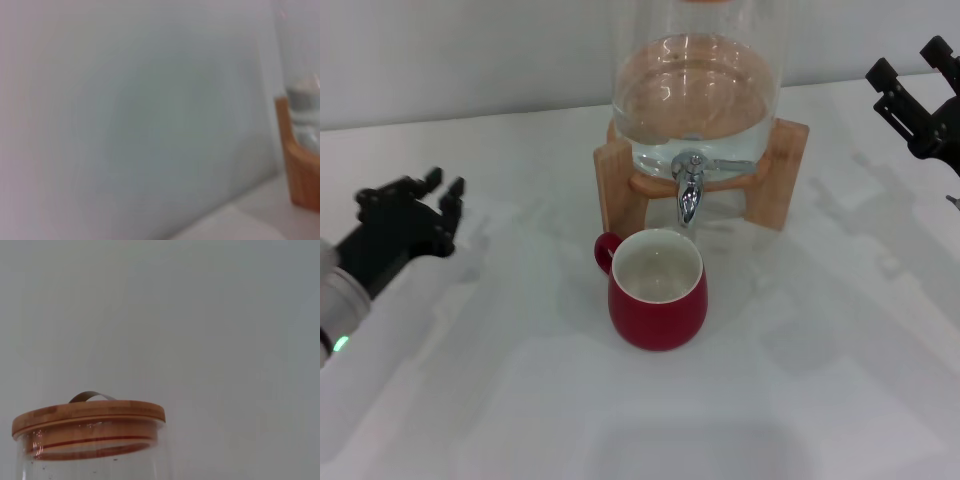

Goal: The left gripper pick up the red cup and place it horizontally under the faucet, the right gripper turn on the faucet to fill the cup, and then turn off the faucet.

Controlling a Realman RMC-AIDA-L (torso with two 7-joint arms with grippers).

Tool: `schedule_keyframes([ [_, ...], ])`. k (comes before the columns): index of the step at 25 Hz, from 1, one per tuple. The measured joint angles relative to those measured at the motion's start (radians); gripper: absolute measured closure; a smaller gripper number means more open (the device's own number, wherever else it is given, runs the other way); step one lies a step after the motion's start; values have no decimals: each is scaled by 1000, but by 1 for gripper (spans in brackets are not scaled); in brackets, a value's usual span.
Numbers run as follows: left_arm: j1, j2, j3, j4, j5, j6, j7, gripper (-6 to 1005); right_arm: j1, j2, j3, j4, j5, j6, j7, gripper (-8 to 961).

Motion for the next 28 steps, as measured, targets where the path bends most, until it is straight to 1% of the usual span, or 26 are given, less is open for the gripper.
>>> schedule_keyframes([
  [2, 9, -1, -38, 15, -19, -66, 4, 781, 0, 0, 0, 0, 0, 1, 0, 125],
  [5, 22, 0, -92, 59, -73, -207, 10, 781, 2, 0, 1, 0, -1, 3, 0, 125],
  [7, 24, 0, -115, 88, -111, -285, 24, 781, 2, 0, 1, 0, 0, 4, 0, 125],
  [8, 24, 0, -115, 88, -111, -285, 24, 781, 3, 0, 1, 0, 0, 6, 0, 125],
  [9, 25, 0, -124, 107, -139, -332, 44, 781, 3, 0, 1, 0, 0, 7, 0, 125],
  [15, 26, -3, -121, 124, -160, -338, 90, 781, 5, 0, -1, -9, 0, 23, 0, 125],
  [22, -6, 1, -111, 171, -149, -340, 88, 781, 6, 2, -1, -11, 1, 26, 2, 126],
  [26, -27, 3, -93, 197, -147, -344, 82, 780, 7, 3, -1, -12, 2, 27, 3, 126],
  [28, -32, 4, -62, 199, -147, -339, 79, 780, 9, 3, -1, -12, 2, 27, 3, 125],
])
